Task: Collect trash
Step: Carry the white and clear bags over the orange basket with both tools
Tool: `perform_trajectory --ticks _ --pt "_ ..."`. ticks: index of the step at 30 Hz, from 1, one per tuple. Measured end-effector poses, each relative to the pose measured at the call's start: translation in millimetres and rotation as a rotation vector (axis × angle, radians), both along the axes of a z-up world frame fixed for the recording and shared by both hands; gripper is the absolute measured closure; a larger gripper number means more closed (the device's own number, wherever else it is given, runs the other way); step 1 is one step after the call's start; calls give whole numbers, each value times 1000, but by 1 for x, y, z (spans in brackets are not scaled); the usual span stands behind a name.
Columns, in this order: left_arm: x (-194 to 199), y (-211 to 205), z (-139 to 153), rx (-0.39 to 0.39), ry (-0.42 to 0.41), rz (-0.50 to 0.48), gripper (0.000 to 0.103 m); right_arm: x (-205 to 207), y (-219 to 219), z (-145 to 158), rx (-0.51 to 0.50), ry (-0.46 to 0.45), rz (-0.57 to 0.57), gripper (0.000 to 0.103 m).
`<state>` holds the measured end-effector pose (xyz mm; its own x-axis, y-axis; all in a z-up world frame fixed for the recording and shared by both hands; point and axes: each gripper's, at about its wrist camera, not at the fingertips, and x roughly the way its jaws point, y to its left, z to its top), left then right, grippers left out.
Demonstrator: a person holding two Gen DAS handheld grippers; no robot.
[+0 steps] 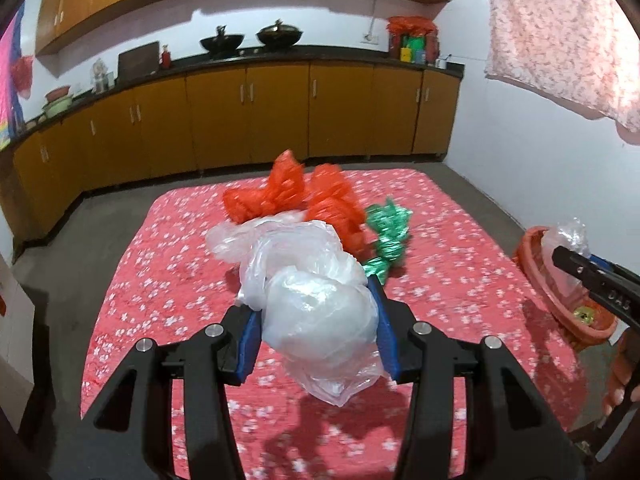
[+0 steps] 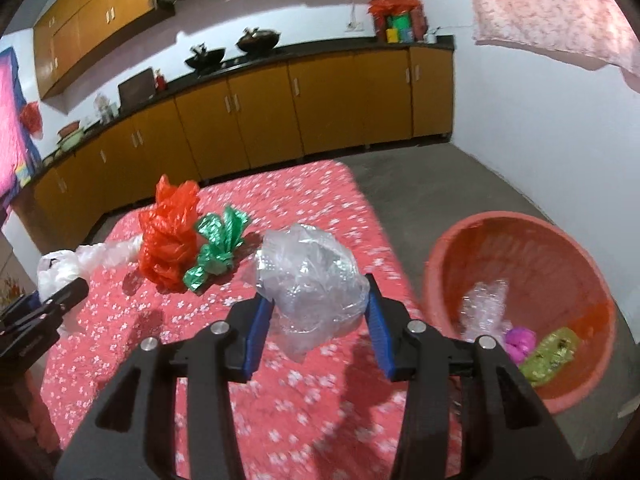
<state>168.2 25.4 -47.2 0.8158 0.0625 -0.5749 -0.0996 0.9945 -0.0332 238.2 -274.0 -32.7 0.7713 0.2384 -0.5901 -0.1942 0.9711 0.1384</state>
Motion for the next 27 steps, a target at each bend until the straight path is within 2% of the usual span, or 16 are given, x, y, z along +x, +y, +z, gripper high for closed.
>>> perform_trajectory --ticks 11,27 --pt "1 -64 14 32 -35 -104 54 -44 -62 27 -33 -88 -118 59" --pt "19 -148 20 43 -47 -255 54 -51 -136 22 -50 -92 -262 59"
